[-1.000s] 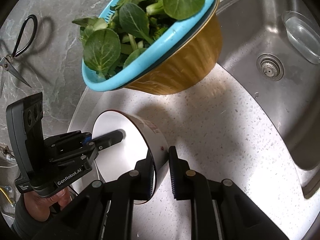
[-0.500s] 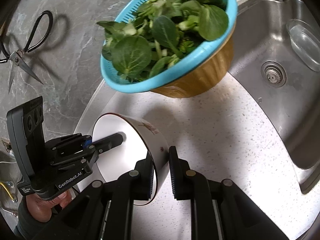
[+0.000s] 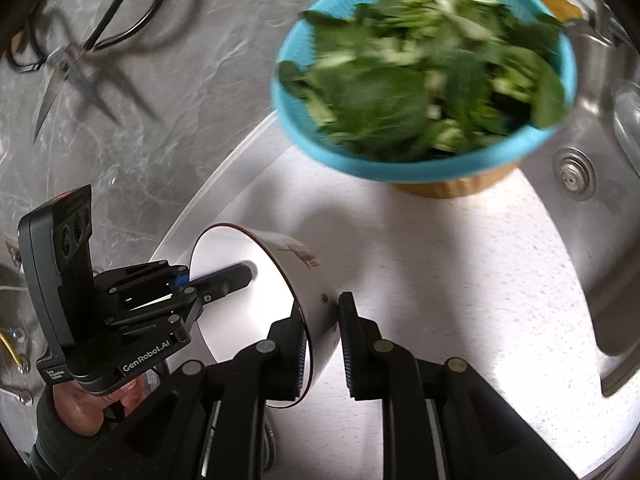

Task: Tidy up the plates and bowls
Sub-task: 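Lift the brown-rimmed bowl with both grippers and lower it onto the white bowls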

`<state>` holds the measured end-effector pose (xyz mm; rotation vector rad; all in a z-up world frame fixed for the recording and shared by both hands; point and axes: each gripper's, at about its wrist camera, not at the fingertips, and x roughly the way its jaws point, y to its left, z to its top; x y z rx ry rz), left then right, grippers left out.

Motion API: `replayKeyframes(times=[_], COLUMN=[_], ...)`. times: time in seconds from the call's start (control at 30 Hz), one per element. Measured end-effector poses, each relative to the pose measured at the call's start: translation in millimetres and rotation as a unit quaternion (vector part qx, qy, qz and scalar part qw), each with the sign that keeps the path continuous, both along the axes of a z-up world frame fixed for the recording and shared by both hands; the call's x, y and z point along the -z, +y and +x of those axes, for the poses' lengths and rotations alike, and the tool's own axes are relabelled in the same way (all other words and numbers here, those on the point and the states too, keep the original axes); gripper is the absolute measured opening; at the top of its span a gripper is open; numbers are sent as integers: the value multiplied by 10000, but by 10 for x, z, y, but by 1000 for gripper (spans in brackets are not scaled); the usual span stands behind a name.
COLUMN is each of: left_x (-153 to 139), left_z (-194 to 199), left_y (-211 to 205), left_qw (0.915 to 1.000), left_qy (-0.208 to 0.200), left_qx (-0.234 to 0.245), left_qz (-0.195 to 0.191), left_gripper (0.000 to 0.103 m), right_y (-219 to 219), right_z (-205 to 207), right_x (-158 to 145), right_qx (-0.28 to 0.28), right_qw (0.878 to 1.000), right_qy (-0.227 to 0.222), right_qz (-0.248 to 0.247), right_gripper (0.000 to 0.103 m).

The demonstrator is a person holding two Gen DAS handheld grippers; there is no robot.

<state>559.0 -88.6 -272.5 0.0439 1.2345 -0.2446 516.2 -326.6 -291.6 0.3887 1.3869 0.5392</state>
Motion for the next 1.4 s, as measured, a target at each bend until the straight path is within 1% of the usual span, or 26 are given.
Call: replayKeyframes(times=[0.1,0.3,0.5,0.67,0.83,0.97,1.17,1.3,1.33,1.37,1.4], left_x=[-30,32,163,314,446,535,519,506,508,506,494], left_z=[-123,-410,-669,-727,-679,-642,-633,-658,-650,-643,-648], left_y=[224,636,785,756,671,638,605,603,614,602,592], left_qw=[9998,9984,9974,9974,9974,9975,9976,9974,9973,9972,9966], left_qy=[-2,59,173,196,159,117,-86,-192,-215,-249,-313], left_qx=[-200,-569,-700,-680,-666,-648,-591,-590,-589,-585,-600], left_qz=[18,18,34,141,221,270,342,364,371,393,479], left_gripper=[7,7,7,7,7,7,9,9,11,16,23], right_y=[211,603,845,964,1044,1103,1166,1163,1158,1155,1161], right_z=[-24,-136,-276,-370,-457,-523,-569,-557,-553,-547,-539], right_x=[-22,35,139,197,278,315,321,322,325,330,343], right_qx=[-230,-648,-895,-1048,-1171,-1288,-1438,-1447,-1445,-1437,-1427], right_qw=[9997,9978,9959,9937,9902,9852,9749,9747,9748,9752,9759], right_qy=[1,81,136,-46,-211,-430,-851,-862,-863,-852,-833], right_qz=[28,59,-66,-401,-736,-1042,-1474,-1472,-1465,-1453,-1428], right_gripper=[18,18,18,18,18,17,17,20,20,20,20])
